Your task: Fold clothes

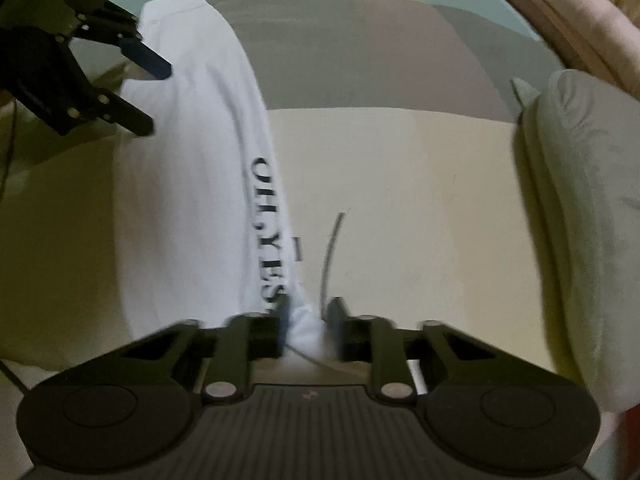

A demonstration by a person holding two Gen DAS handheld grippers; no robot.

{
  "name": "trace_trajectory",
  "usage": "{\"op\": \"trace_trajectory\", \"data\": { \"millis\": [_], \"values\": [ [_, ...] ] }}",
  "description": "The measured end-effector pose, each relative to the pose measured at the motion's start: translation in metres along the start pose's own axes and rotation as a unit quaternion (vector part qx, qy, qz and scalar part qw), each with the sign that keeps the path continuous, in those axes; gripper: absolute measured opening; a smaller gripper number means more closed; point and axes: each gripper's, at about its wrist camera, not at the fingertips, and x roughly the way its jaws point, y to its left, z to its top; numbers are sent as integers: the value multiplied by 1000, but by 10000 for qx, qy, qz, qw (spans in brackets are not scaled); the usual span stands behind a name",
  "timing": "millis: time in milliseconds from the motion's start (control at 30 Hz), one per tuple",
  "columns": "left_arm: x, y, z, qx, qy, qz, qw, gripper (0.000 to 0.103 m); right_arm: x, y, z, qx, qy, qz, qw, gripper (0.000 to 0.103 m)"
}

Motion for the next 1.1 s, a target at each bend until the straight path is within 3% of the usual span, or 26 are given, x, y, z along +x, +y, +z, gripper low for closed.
{"op": "trace_trajectory", "data": {
  "millis": [67, 133, 200, 267, 400, 500, 900, 1100],
  "values": [
    [0, 0, 1, -9, -4, 6, 10000, 69, -2, 2, 0, -40, -91, -236, 9997, 5],
    [-2, 1, 1, -56, -34, 23, 10000, 69, -10, -5, -4, 267, -369, -774, 9960, 5],
    [-3, 2, 0, -82, -31, 81, 9999, 68, -16, -17, -7, 758, -612, -1359, 9859, 6],
    [-6, 2, 2, -101, -82, 98, 9999, 68, -21, -29, -10, 1237, -684, -1572, 9774, 14],
    [-13, -1, 11, 105, -311, 70, 9994, 69, -36, -32, -15, 1857, -835, -1322, 9701, 20],
    [-6, -6, 19, 410, -357, 221, 9983, 69, -36, -16, -11, 1978, -895, -872, 9722, 27],
    [5, 11, 12, 261, -186, 446, 9985, 68, 17, 5, 71, 961, -1198, -330, 9876, 31],
    [5, 16, 5, 130, -216, 396, 9989, 69, 21, 18, 84, 522, -1173, -164, 9916, 31]
  ]
}}
